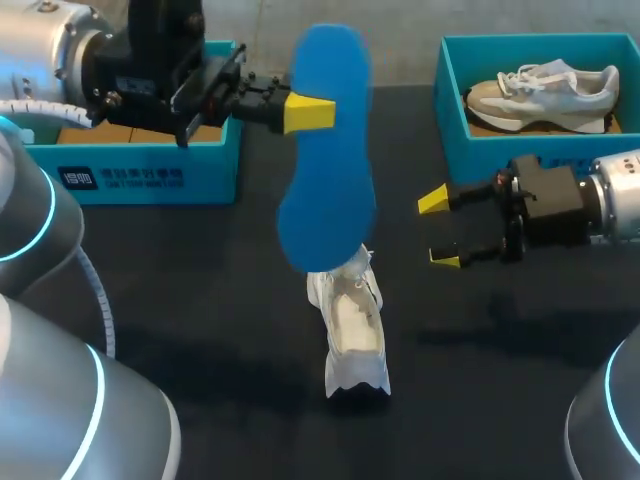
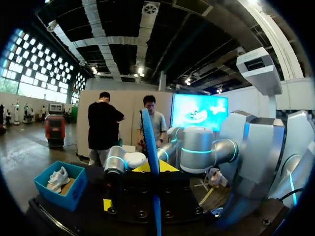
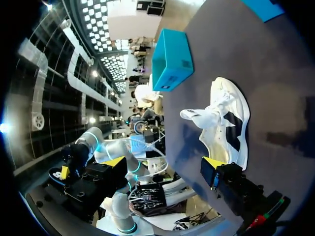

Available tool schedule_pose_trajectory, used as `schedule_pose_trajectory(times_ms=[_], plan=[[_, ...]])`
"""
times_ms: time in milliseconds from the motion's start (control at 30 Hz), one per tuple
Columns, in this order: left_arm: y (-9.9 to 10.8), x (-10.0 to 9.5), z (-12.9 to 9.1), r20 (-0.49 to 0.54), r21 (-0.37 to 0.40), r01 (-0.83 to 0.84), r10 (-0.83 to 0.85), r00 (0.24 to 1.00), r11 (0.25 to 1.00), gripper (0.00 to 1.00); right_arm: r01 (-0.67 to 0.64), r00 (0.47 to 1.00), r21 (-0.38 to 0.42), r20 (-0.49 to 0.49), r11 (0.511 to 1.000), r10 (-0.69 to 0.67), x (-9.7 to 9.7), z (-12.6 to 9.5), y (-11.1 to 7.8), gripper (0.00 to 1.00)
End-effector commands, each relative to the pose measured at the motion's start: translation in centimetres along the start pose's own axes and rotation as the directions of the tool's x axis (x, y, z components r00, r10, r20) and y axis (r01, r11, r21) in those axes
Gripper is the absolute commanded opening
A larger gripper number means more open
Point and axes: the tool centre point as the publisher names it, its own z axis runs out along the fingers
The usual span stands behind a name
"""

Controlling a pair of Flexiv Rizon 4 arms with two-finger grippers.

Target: Take the shoe out of the shoebox, open the shoe tongue, remove and reinsert the insole, then place the shoe into the shoebox

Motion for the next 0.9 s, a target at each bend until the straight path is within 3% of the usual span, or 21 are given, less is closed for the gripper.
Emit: schedule_pose_trajectory(times_ms=[33, 133, 167, 200, 900], plan=[[0.19, -0.79, -1.36, -0.007, -0.001, -0.11, 0.11, 0.994, 0.994, 0.0, -0.001, 1.0, 0.0, 0.001, 1.0, 0.001, 0.01, 0.13, 0.04, 1.0], [0.34, -1.1, -1.49, 0.051, -0.165, -0.3, 0.312, 0.949, 0.939, 0.0, -0.001, 1.0, 0.0, 0.001, 1.0, 0.001, 0.01, 0.13, 0.04, 1.0], [0.43, -0.9, -1.4, 0.067, -0.277, -0.395, 0.427, 0.902, 0.876, 0.0, -0.001, 1.0, 0.0, 0.001, 1.0, 0.001, 0.01, 0.13, 0.04, 1.0], [0.67, -0.64, -1.36, 0.073, -0.426, -0.482, 0.56, 0.825, 0.766, 0.0, -0.001, 1.0, 0.0, 0.001, 1.0, 0.001, 0.01, 0.13, 0.04, 1.0], [0.67, -0.64, -1.36, 0.073, -0.426, -0.482, 0.56, 0.825, 0.766, 0.0, -0.001, 1.0, 0.0, 0.001, 1.0, 0.001, 0.01, 0.13, 0.04, 1.0]])
